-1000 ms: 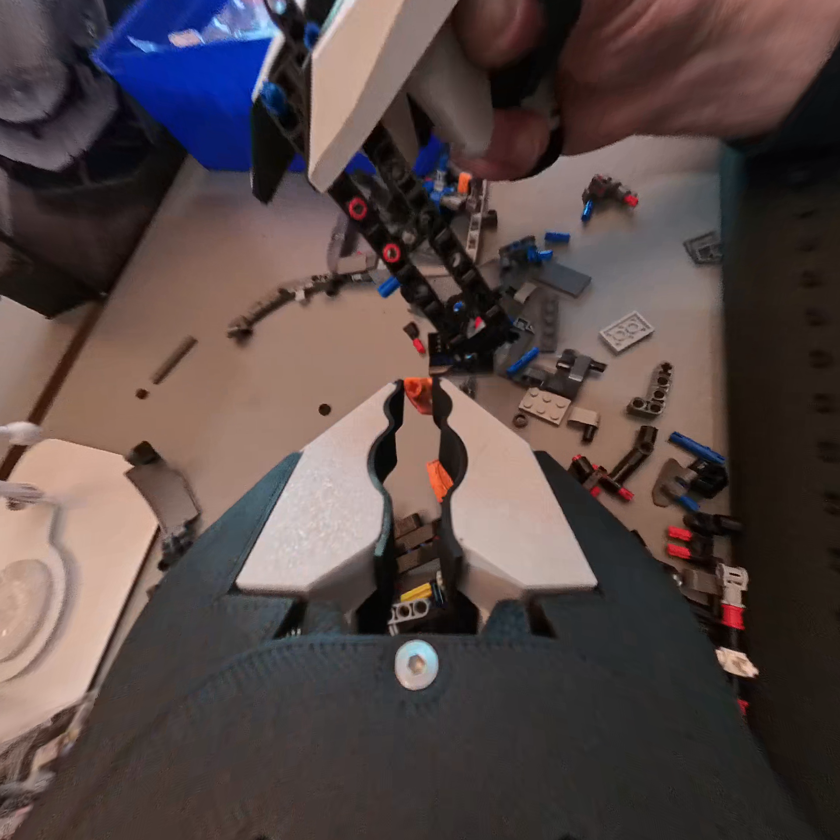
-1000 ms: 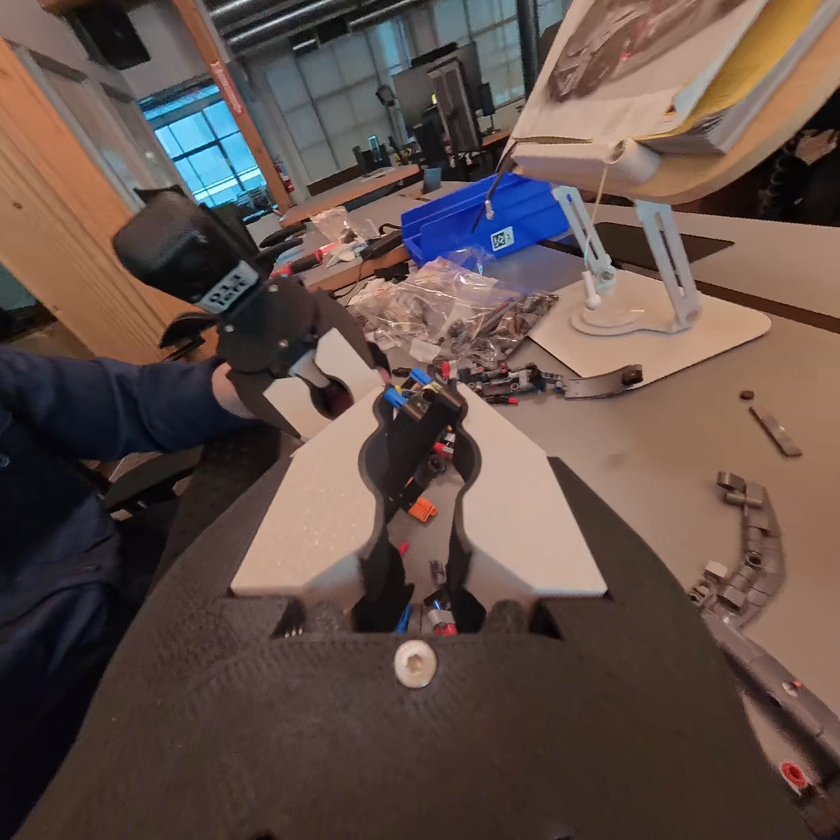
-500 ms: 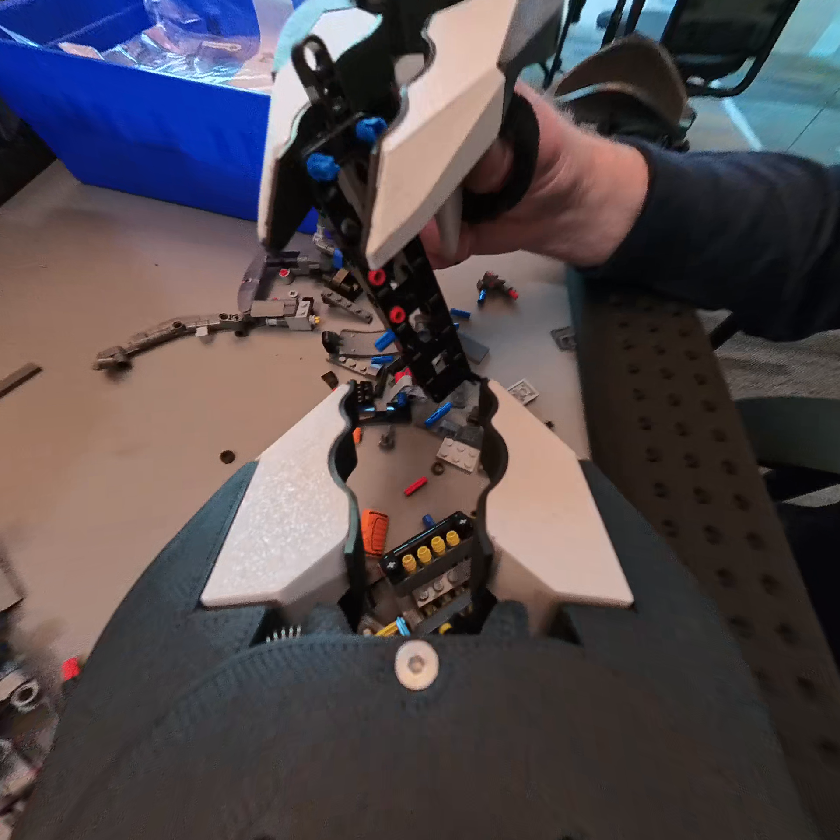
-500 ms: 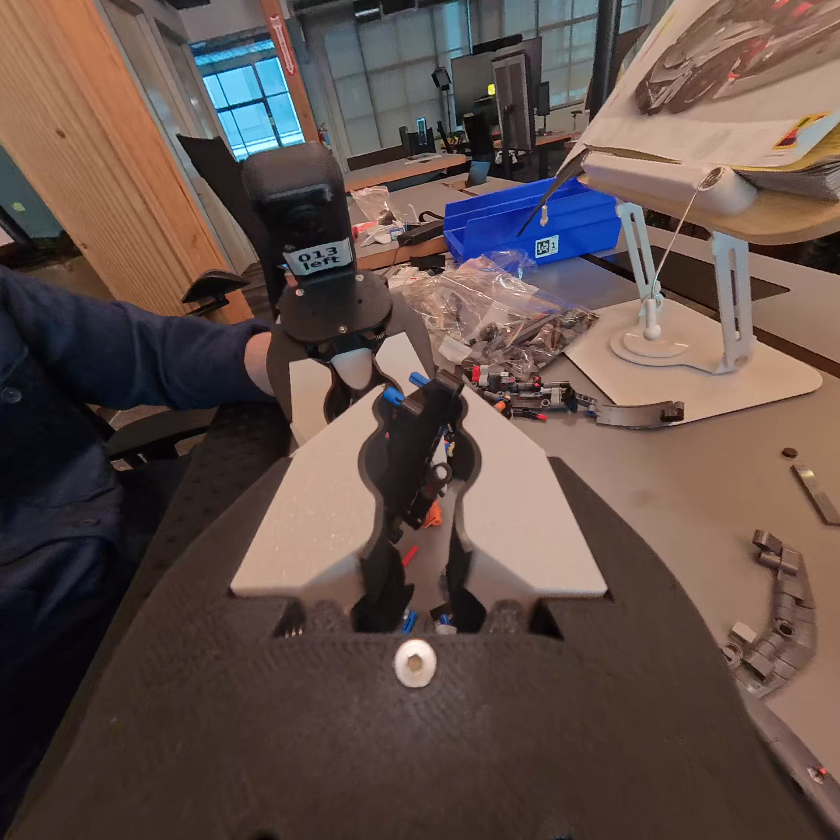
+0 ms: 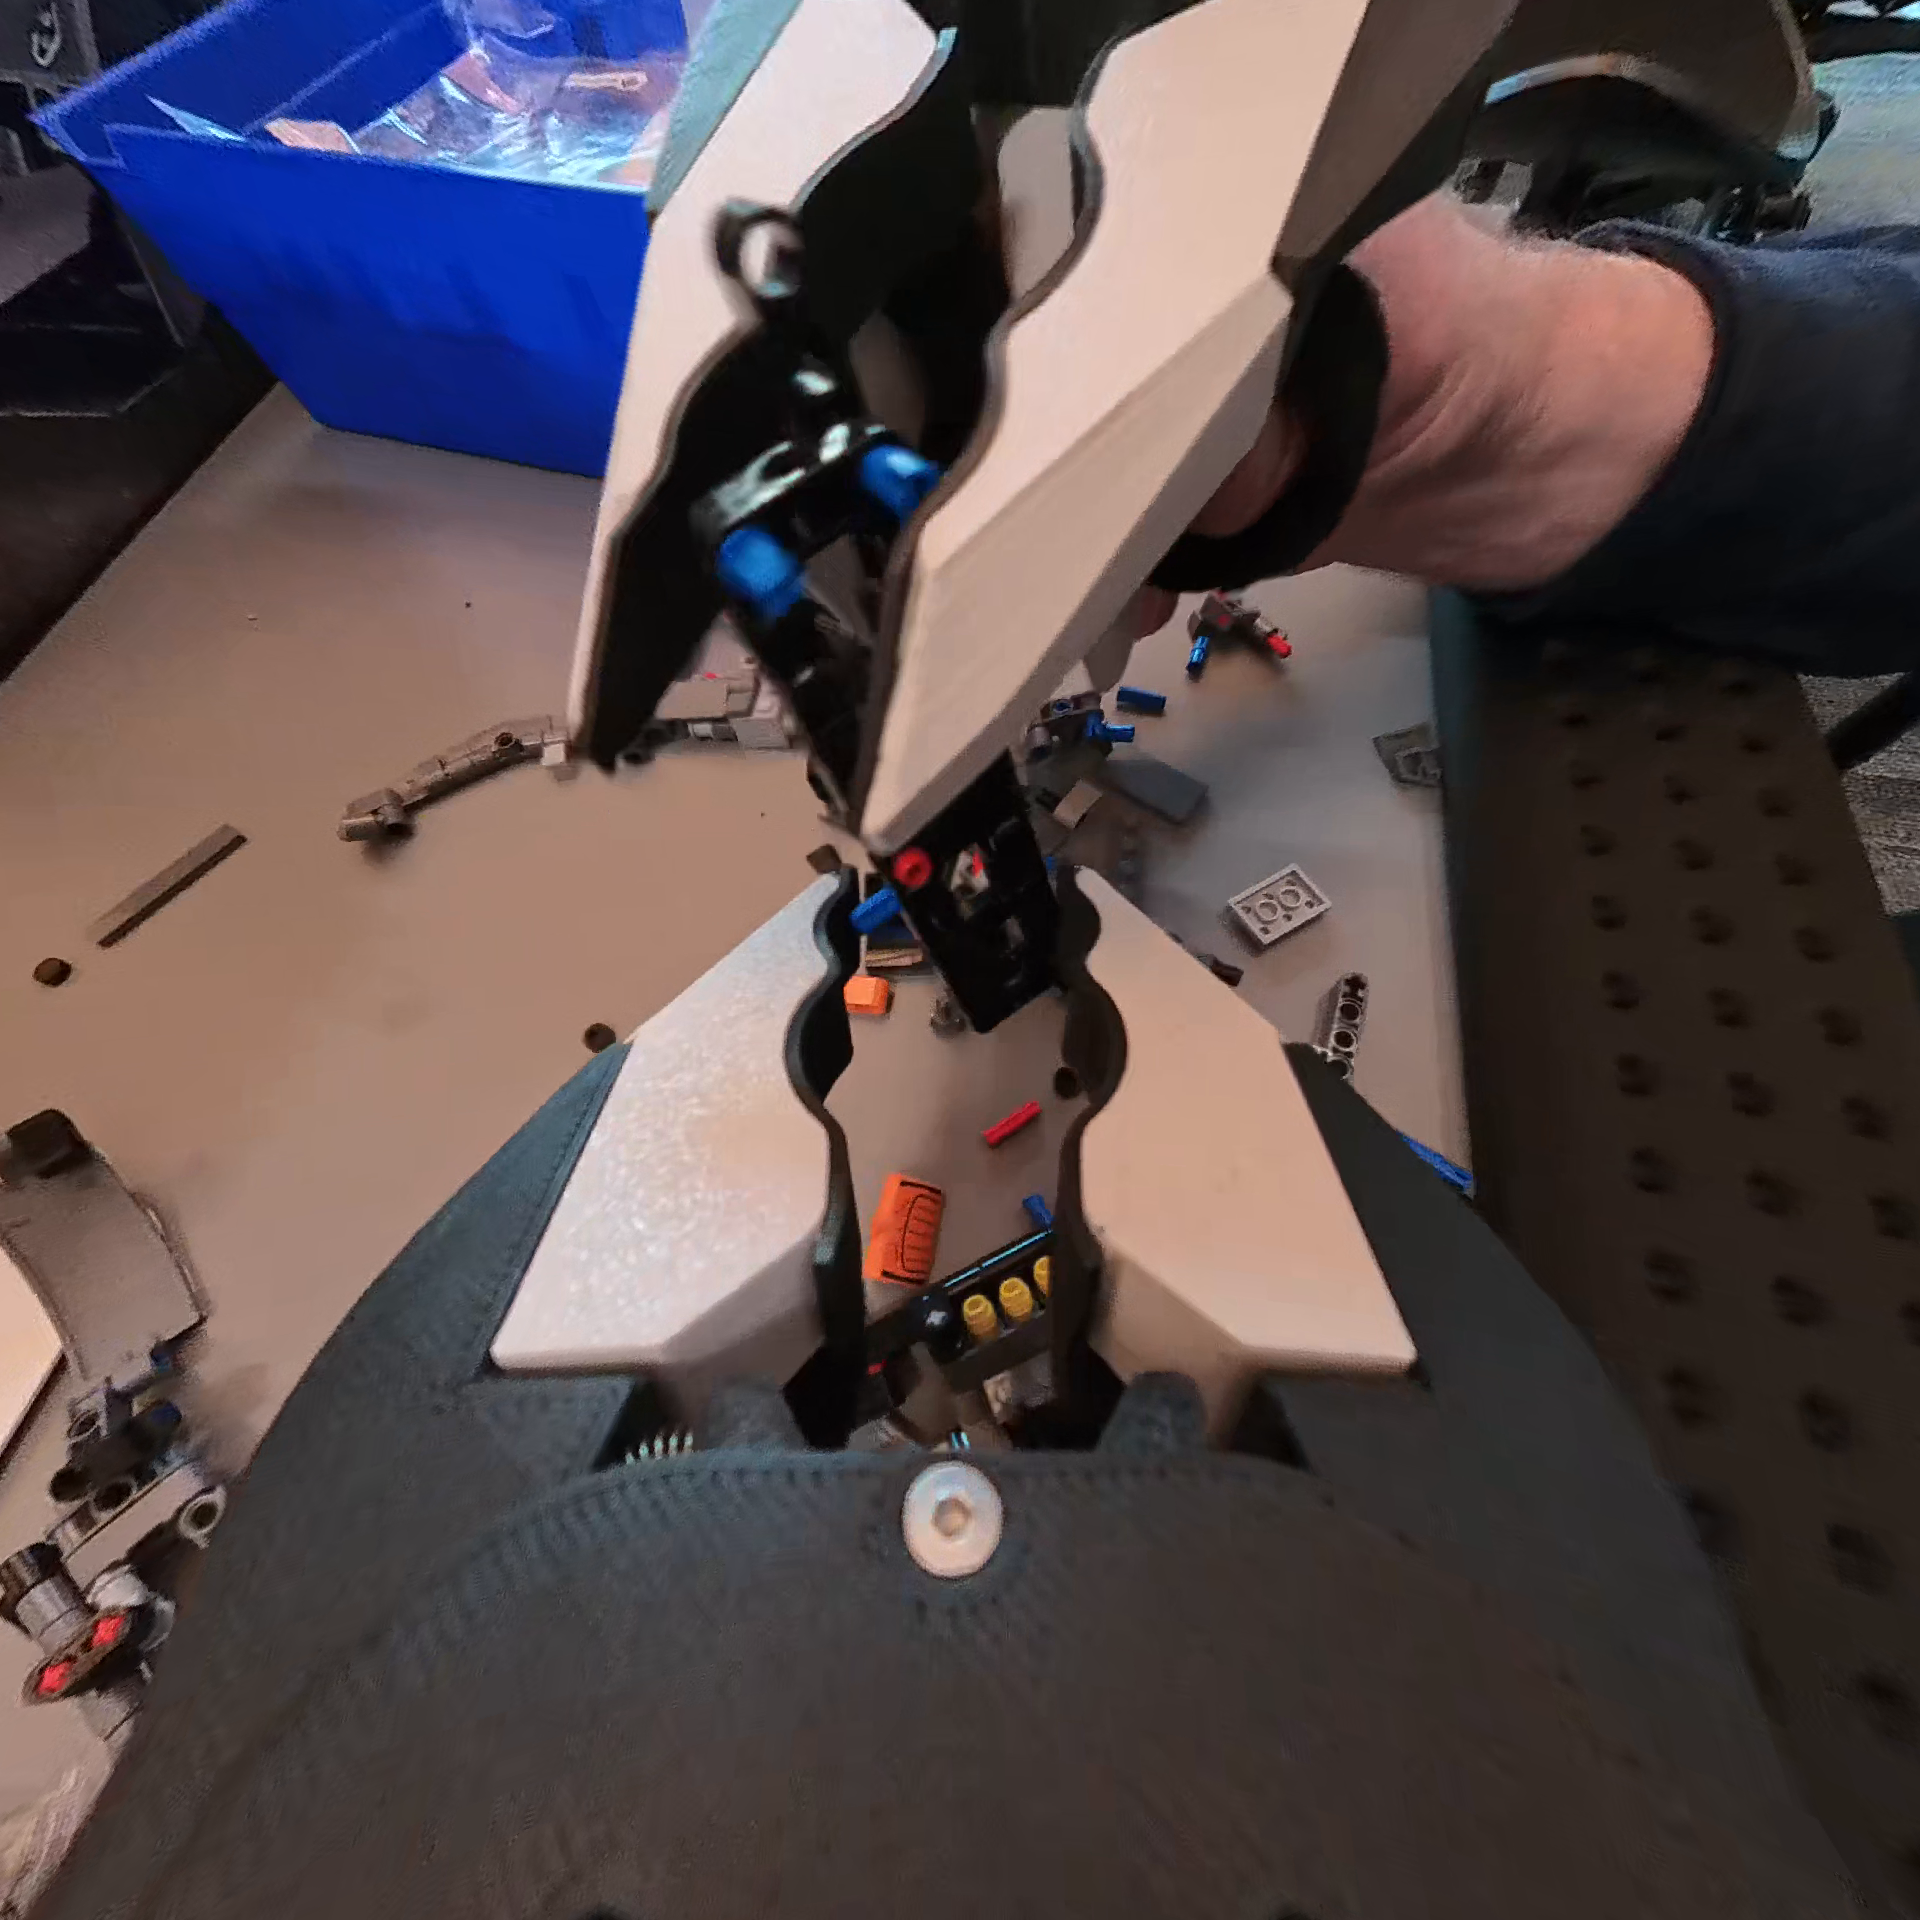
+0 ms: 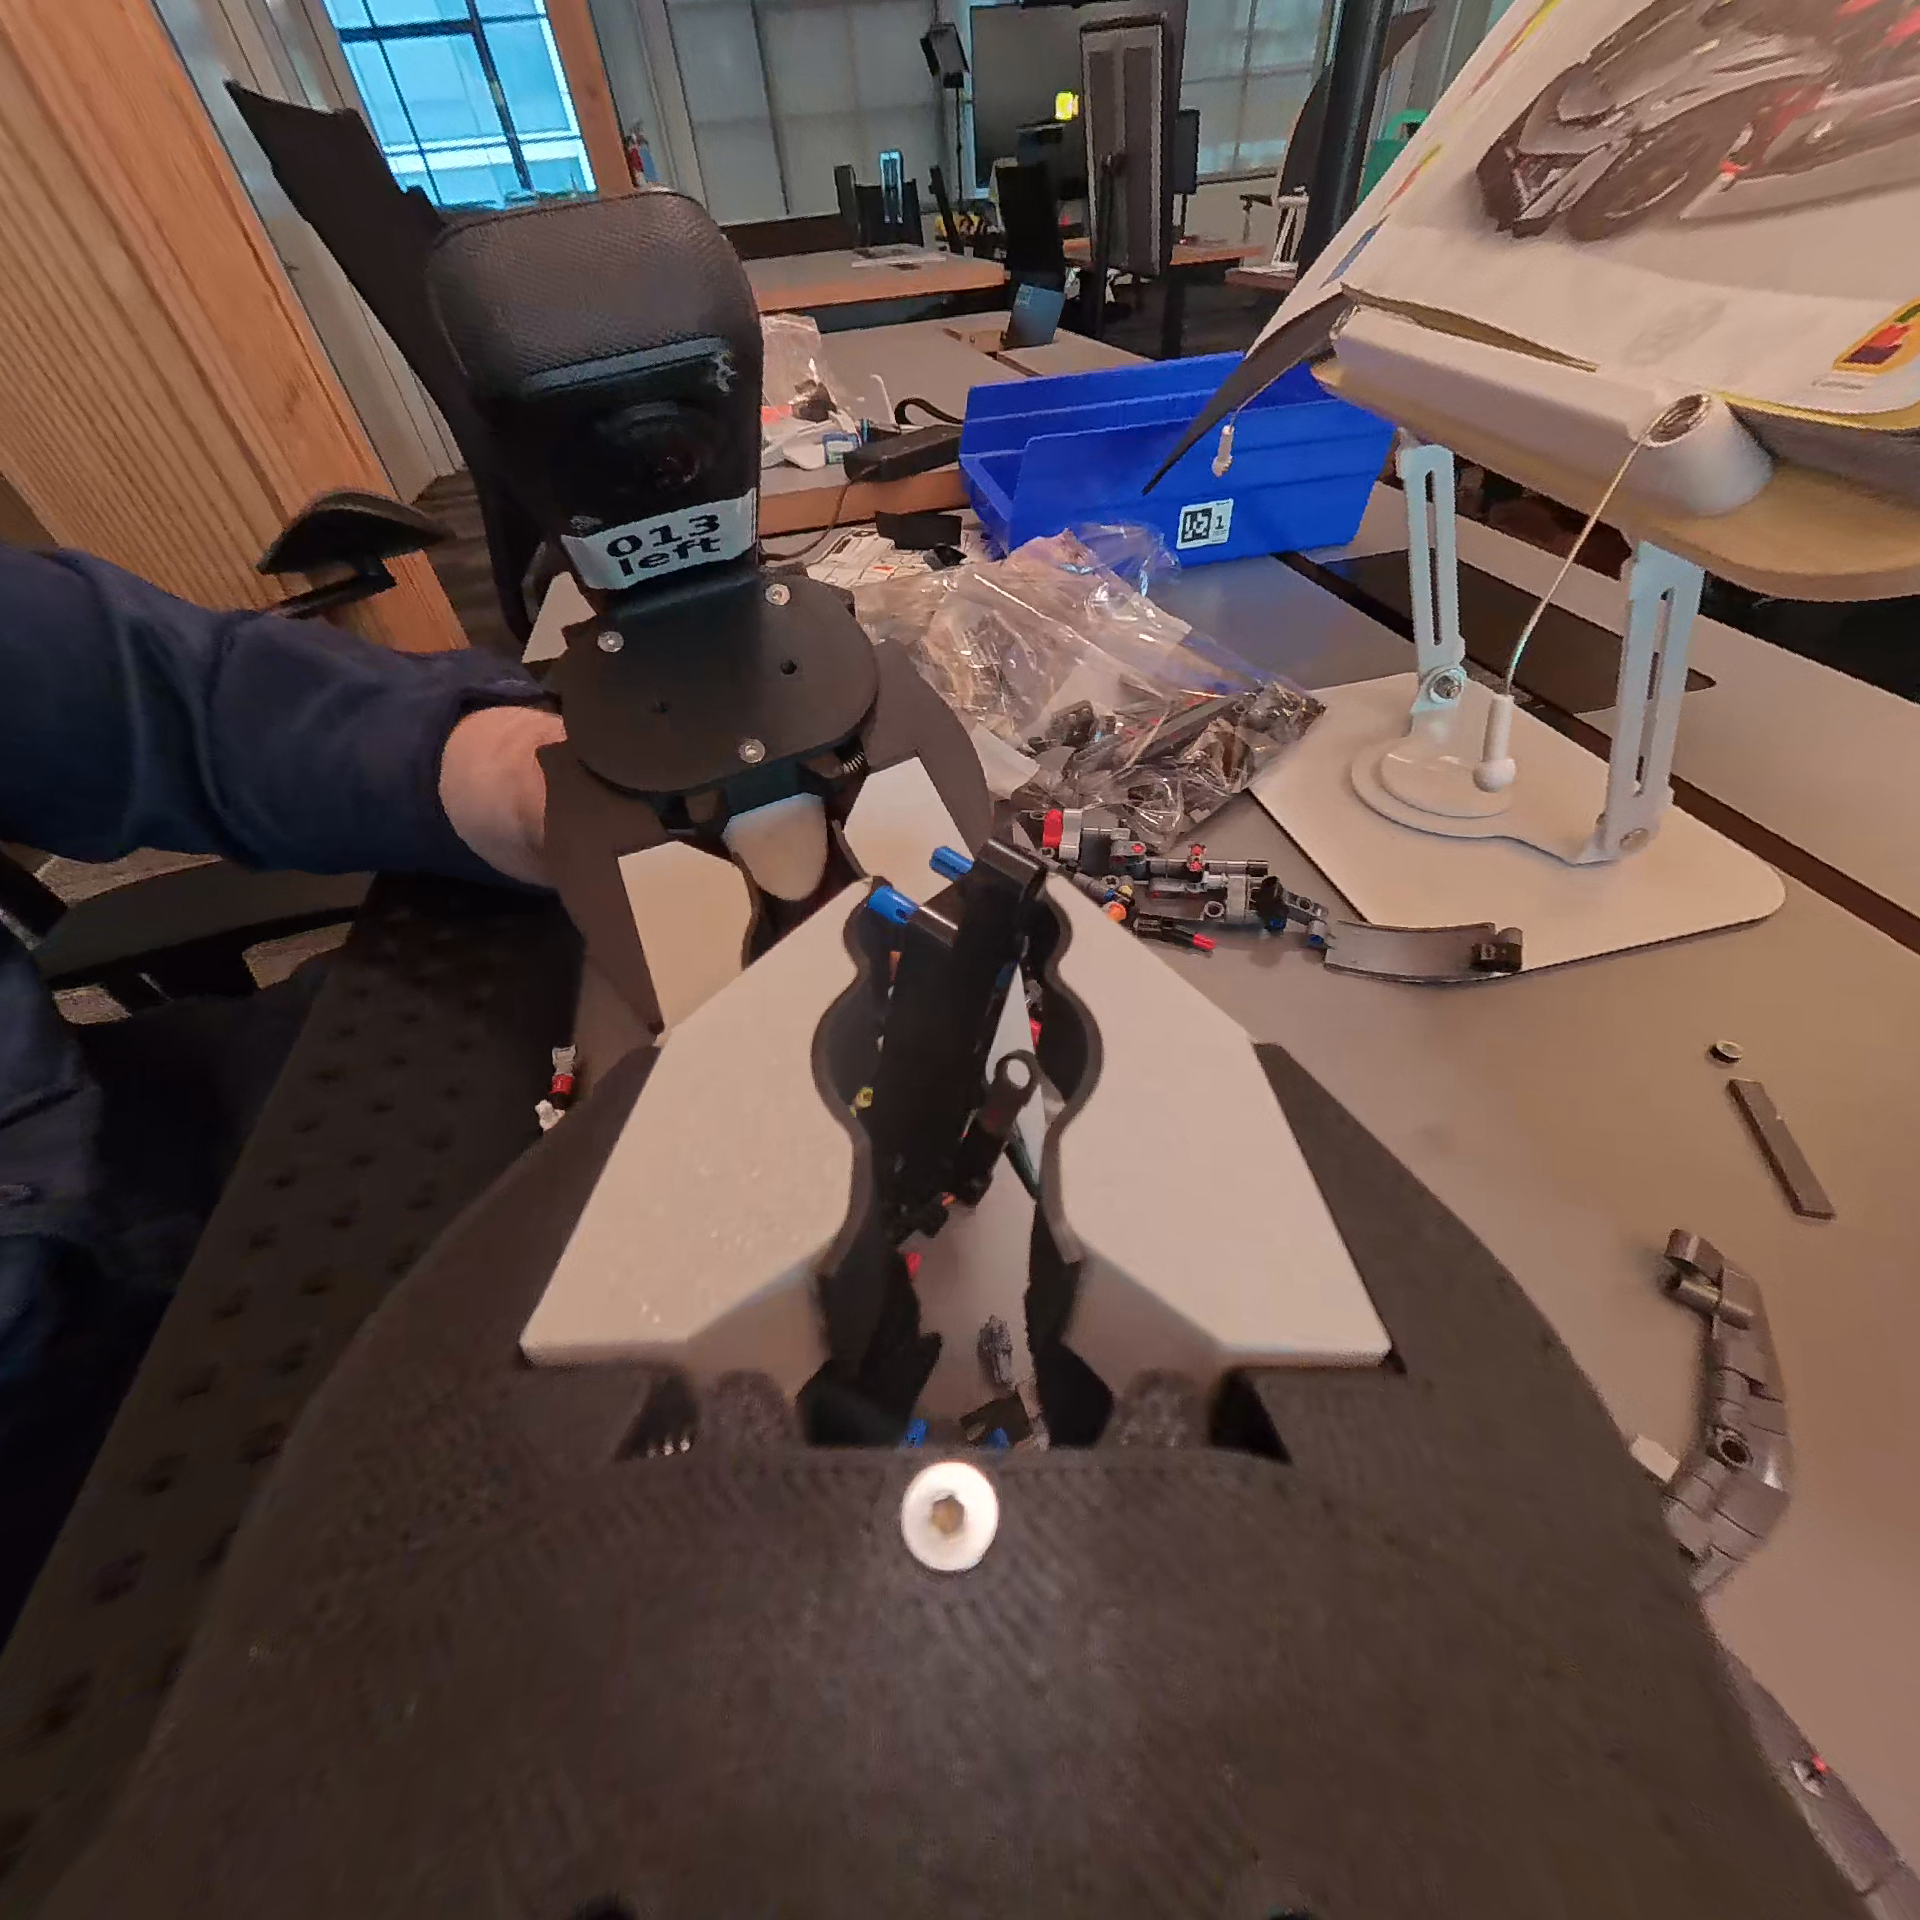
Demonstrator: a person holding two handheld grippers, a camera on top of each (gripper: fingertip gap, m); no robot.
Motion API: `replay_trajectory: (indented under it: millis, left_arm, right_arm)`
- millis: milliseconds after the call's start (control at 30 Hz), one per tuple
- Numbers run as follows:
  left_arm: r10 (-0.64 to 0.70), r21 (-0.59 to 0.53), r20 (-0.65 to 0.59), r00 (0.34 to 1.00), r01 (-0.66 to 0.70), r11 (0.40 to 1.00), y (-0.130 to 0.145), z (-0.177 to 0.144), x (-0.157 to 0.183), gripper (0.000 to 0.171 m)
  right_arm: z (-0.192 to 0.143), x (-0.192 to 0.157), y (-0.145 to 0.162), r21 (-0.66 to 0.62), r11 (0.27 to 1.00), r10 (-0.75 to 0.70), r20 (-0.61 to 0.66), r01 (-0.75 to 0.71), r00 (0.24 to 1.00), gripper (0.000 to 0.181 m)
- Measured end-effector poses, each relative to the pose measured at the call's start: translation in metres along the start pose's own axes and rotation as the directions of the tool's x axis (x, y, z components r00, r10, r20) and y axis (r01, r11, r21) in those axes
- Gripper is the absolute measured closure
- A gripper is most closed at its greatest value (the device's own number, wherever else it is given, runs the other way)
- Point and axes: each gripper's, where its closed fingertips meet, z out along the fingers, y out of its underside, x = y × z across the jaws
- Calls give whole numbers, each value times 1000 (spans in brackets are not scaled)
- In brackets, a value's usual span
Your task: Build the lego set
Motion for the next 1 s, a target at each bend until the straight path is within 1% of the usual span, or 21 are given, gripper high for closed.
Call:
replay_trajectory:
  millis: [33, 67, 100, 167, 333, 467, 567, 667, 733, 800, 867, 933, 967, 1000]
  left_arm:
    - [-9, 9, -3, 1000, 9, 1000, -1, -2, -1, 142]
    - [-19, 23, -6, 1000, 19, 1000, -2, -4, -3, 166]
    - [-29, 39, -16, 999, 30, 999, -4, -6, -3, 167]
    - [-43, 53, -66, 997, 47, 997, -6, -8, 2, 167]
    - [3, 26, -44, 999, -1, 1000, -2, -4, 5, 166]
    - [-8, 37, -19, 1000, 9, 999, -4, -9, -3, 167]
    - [24, 25, 41, 999, -25, 999, -3, -13, -11, 167]
    - [171, -58, 190, 967, -163, 985, 1, -19, -26, 167]
    - [252, -117, 238, 938, -230, 966, 2, -21, -29, 167]
    - [267, -139, 221, 938, -241, 961, 4, -20, -26, 167]
    - [222, -100, 175, 959, -207, 973, 3, -19, -22, 167]
    - [175, -54, 100, 980, -170, 984, 1, -19, -14, 167]
    - [164, -31, 62, 985, -162, 986, -1, -19, -10, 167]
    - [158, -14, 49, 986, -157, 987, -2, -19, -8, 167]
  right_arm:
    - [-2, 2, -2, 11, 1000, 9, -2, -9, 1000, 155]
    - [-5, 3, -5, 29, 999, 18, -2, -18, 1000, 152]
    - [-9, 5, -8, 50, 998, 25, -2, -25, 1000, 147]
    - [-15, 7, -13, 79, 996, 36, 1, -36, 999, 147]
    - [-12, 2, -9, 56, 998, 37, 30, -38, 999, 148]
    - [-16, 2, -15, 93, 994, 48, 41, -51, 998, 148]
    - [-23, 8, -20, 132, 987, 86, 43, -91, 995, 142]
    - [-30, 14, -21, 148, 980, 130, 49, -136, 990, 143]
    - [-33, 15, -17, 138, 979, 144, 61, -151, 988, 147]
    - [-33, 11, -15, 126, 981, 138, 95, -150, 986, 152]
    - [-32, 4, -14, 118, 982, 130, 134, -146, 982, 155]
    - [-33, 0, -16, 132, 978, 139, 170, -162, 976, 159]
    - [-34, -1, -18, 141, 975, 144, 185, -171, 972, 159]
    - [-34, -2, -19, 147, 972, 150, 200, -181, 968, 157]
